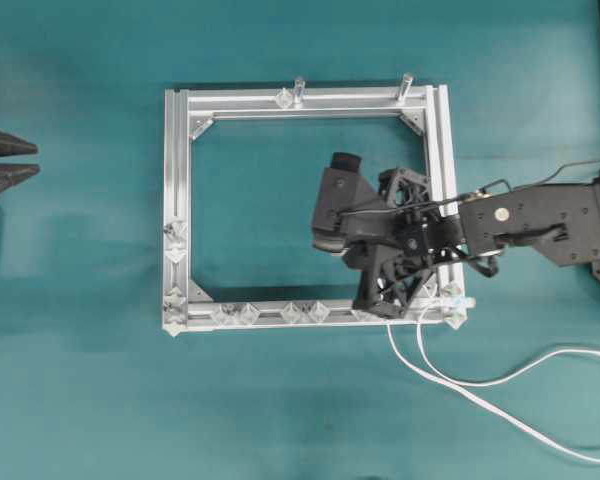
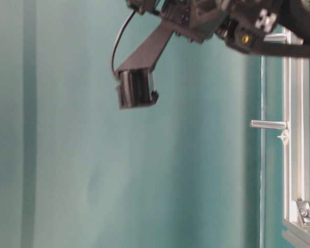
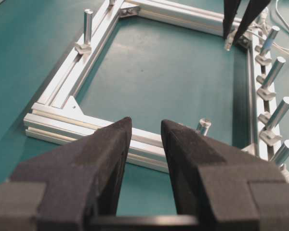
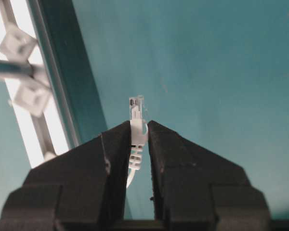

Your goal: Move the cable alternately left and right between 8 closely spaced pins so it hooks onto each one.

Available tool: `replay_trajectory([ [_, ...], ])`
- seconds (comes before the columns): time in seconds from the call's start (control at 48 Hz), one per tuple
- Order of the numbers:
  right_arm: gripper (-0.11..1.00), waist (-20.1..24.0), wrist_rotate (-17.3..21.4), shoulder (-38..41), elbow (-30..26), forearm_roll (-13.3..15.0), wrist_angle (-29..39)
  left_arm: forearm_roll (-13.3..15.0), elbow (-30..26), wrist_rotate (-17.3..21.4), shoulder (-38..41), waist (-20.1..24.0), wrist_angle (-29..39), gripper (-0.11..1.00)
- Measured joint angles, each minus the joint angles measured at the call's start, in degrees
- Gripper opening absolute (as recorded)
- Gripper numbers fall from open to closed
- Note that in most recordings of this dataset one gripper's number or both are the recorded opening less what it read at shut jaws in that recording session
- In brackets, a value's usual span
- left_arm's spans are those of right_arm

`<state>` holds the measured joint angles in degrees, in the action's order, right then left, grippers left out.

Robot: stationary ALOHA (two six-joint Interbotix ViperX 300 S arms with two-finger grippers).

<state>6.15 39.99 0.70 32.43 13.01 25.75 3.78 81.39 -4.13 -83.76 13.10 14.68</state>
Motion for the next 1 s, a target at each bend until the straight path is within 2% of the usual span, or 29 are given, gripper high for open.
replay_trajectory([
  [0.271,0.13,0.35,0.35,1.49,-2.9,-0.09,0.26,0.0,0.0,0.0,0.09,0.0,0.0,0.35],
  [0.458,0.13,2.99,0.97,2.55,-3.52,-1.41,1.23,0.0,0.0,0.0,0.0,0.0,0.0,0.35],
  [0.812,0.13,7.29,7.12,3.87,-3.6,-1.85,1.32,0.0,0.0,0.0,0.0,0.0,0.0,0.35],
  [0.999,0.13,8.09,7.38,4.13,-3.87,-1.93,1.41,0.0,0.0,0.0,0.09,0.0,0.0,0.35],
])
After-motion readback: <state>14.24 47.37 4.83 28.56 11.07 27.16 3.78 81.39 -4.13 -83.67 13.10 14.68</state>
